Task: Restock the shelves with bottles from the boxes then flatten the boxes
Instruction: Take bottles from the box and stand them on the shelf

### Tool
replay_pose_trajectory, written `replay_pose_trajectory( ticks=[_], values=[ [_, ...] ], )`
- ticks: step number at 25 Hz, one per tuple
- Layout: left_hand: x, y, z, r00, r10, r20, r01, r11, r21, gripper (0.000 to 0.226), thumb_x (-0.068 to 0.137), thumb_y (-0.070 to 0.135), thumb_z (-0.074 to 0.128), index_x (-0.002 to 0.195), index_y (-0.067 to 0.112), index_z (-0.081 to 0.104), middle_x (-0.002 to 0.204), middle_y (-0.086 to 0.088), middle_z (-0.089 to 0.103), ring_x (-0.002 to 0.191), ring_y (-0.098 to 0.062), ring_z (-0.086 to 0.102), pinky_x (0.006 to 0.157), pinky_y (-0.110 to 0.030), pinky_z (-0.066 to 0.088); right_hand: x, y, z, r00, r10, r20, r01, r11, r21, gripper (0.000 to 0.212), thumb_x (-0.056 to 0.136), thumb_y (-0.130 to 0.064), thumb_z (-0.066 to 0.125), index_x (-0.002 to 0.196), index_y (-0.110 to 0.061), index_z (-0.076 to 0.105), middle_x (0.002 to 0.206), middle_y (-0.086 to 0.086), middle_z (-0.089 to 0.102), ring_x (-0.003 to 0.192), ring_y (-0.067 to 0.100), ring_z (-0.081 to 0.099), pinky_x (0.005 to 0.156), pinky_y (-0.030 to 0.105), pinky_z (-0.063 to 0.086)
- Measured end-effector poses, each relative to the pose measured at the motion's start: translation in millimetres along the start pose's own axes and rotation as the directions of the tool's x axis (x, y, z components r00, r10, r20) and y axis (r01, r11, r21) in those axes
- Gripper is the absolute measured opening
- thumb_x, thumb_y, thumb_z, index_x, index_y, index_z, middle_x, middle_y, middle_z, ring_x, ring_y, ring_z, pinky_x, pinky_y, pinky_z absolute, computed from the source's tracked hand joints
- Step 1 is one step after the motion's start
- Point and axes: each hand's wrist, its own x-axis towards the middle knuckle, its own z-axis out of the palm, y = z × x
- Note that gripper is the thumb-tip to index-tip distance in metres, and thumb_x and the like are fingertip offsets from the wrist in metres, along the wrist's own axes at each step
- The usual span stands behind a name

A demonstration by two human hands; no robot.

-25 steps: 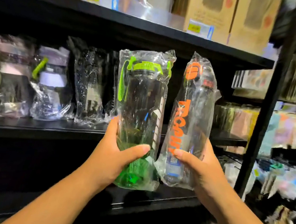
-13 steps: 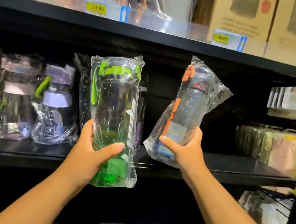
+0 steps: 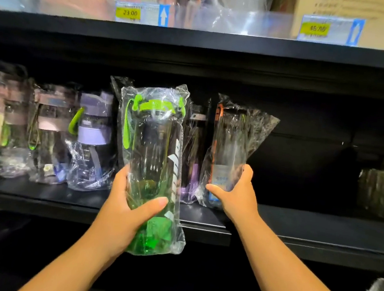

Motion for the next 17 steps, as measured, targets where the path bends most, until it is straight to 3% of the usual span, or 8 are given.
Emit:
replay_pose_trajectory(
  ticks=[4,6,7,9,10,12,15,17],
  values=[
    [-4,11,15,0.999,0.011,0.042,-0.011,1.0,-0.01,0.12,0.044,0.075,0.085,0.147,0.053,0.028,0.148,0.017,0.047,0.135,-0.011,0.048,0.114,-0.047,0.038,-1,3,-1,0.998,0.065,-0.026,-0.062,0.994,0.085,0.117,0.073,-0.046,0.083,0.156,-0.019,0.006,0.158,0.009,0.025,0.141,0.029,0.033,0.11,0.041,0.034],
    [-4,19,25,0.996,0.022,0.083,-0.02,1.0,-0.02,0.111,0.051,0.067,0.087,0.145,0.051,0.031,0.139,0.029,0.052,0.128,0.001,0.052,0.107,-0.03,0.044,-11,-3,-10,0.983,0.094,-0.157,-0.068,0.984,0.163,0.104,0.079,-0.053,0.074,0.156,-0.022,0.011,0.157,0.006,0.025,0.143,0.029,0.028,0.114,0.048,0.029],
    [-6,26,32,0.994,0.03,0.103,-0.025,0.999,-0.044,0.1,0.057,0.059,0.09,0.14,0.051,0.034,0.126,0.037,0.058,0.119,0.01,0.055,0.096,-0.017,0.047,-20,-6,-17,0.975,0.088,-0.206,-0.037,0.971,0.238,0.093,0.083,-0.055,0.069,0.155,-0.025,0.017,0.154,0.002,0.029,0.141,0.025,0.03,0.114,0.047,0.03],
    [-9,38,49,0.983,0.049,0.179,-0.038,0.997,-0.064,0.09,0.065,0.04,0.09,0.135,0.049,0.035,0.112,0.042,0.061,0.104,0.019,0.059,0.081,-0.005,0.048,-44,-19,-33,0.986,0.031,-0.165,0.05,0.885,0.463,0.075,0.085,-0.058,0.062,0.148,-0.036,0.029,0.145,-0.009,0.041,0.133,0.01,0.042,0.105,0.03,0.038],
    [-8,39,60,0.971,0.064,0.229,-0.051,0.997,-0.063,0.09,0.066,0.034,0.088,0.138,0.044,0.036,0.117,0.037,0.063,0.107,0.014,0.061,0.085,-0.009,0.049,-57,-26,-42,0.997,-0.023,-0.07,0.059,0.821,0.568,0.073,0.082,-0.06,0.062,0.145,-0.04,0.032,0.141,-0.013,0.047,0.127,0.004,0.049,0.098,0.021,0.041],
    [-8,41,85,0.934,0.102,0.343,-0.087,0.995,-0.058,0.092,0.067,0.032,0.086,0.144,0.039,0.036,0.13,0.024,0.062,0.119,0.002,0.06,0.098,-0.021,0.051,-72,-36,-56,0.986,-0.14,0.087,0.038,0.704,0.709,0.071,0.074,-0.06,0.064,0.138,-0.041,0.04,0.131,-0.014,0.061,0.116,0.002,0.061,0.089,0.021,0.05],
    [-5,43,123,0.889,0.14,0.437,-0.114,0.99,-0.086,0.094,0.065,0.043,0.082,0.145,0.04,0.034,0.135,0.024,0.059,0.124,0.003,0.056,0.104,-0.024,0.046,-74,-36,-81,0.991,-0.134,0.001,0.089,0.662,0.744,0.053,0.078,-0.036,0.071,0.126,-0.019,0.057,0.111,0.001,0.073,0.1,0.019,0.071,0.076,0.029,0.058],
    [2,46,142,0.87,0.165,0.465,-0.15,0.986,-0.068,0.098,0.062,0.053,0.079,0.146,0.041,0.031,0.134,0.031,0.056,0.124,0.011,0.052,0.104,-0.015,0.041,-68,-32,-96,0.992,-0.114,-0.06,0.122,0.684,0.719,0.052,0.075,-0.027,0.08,0.12,-0.013,0.06,0.104,0.005,0.075,0.094,0.022,0.073,0.071,0.027,0.057]
  ],
)
